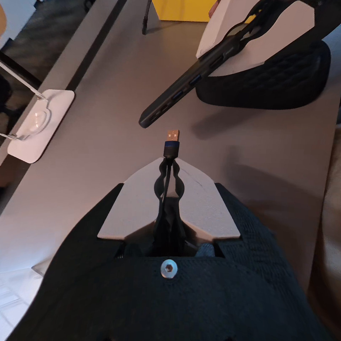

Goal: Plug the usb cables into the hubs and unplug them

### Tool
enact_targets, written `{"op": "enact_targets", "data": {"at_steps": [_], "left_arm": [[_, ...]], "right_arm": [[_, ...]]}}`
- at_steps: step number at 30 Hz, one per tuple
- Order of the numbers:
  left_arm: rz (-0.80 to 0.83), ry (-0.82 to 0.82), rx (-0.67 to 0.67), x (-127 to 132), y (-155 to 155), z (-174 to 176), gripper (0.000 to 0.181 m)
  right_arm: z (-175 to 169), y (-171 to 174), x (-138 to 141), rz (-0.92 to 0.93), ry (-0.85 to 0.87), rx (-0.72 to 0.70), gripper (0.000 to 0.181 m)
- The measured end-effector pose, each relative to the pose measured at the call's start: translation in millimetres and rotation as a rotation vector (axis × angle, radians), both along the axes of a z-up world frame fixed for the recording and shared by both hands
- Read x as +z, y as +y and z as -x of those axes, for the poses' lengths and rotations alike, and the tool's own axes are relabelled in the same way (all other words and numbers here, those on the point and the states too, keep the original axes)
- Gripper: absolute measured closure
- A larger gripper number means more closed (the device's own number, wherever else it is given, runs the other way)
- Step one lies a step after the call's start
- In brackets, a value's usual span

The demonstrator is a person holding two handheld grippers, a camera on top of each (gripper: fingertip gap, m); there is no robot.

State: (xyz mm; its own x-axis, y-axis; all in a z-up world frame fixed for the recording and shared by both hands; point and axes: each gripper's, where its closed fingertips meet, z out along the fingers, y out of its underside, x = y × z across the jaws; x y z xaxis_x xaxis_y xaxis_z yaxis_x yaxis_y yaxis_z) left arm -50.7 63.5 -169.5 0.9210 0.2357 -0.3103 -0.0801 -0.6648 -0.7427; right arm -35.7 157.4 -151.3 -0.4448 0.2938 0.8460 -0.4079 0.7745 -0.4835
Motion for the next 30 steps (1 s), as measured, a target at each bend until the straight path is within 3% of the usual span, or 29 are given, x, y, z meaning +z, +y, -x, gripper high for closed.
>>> {"op": "enact_targets", "data": {"at_steps": [2, 5, 8, 10, 12, 13, 16, 19, 21, 24, 28, 30], "left_arm": [[0.041, 0.029, 0.016, -2, -5, 0, 0.175], [0.254, 0.168, 0.109, -6, -37, 14, 0.175], [0.350, 0.453, 0.227, 27, -65, 43, 0.174], [0.376, 0.775, 0.268, 66, -75, 58, 0.174], [0.532, 0.993, 0.258, 71, -82, 60, 0.175], [0.622, 1.029, 0.234, 58, -83, 58, 0.175], [0.821, 0.991, 0.126, -11, -86, 45, 0.174], [0.931, 0.996, 0.090, -46, -94, 34, 0.174], [0.929, 0.965, 0.099, -46, -97, 28, 0.173], [0.828, 0.746, 0.092, -55, -99, 14, 0.170], [0.591, 0.436, 0.076, -57, -87, -8, 0.164], [0.470, 0.267, 0.096, -55, -82, -17, 0.151]], "right_arm": [[0, -1, 1, 0.000, 0.007, 0.001, 0.169], [0, -2, 1, -0.013, 0.017, -0.004, 0.169], [2, -2, 1, -0.002, 0.022, -0.009, 0.169], [3, -2, 1, -0.002, 0.027, -0.017, 0.169], [4, -2, 2, -0.004, 0.034, -0.026, 0.169], [4, -1, 2, -0.001, 0.038, -0.028, 0.169], [4, 0, 4, 0.020, 0.041, -0.024, 0.169], [4, 2, 5, 0.030, 0.044, -0.027, 0.169], [4, 3, 6, 0.035, 0.048, -0.026, 0.169], [3, 2, 7, 0.052, 0.048, -0.016, 0.169], [3, 1, 6, 0.043, 0.047, -0.017, 0.169], [3, 1, 6, 0.044, 0.048, -0.015, 0.169]]}}
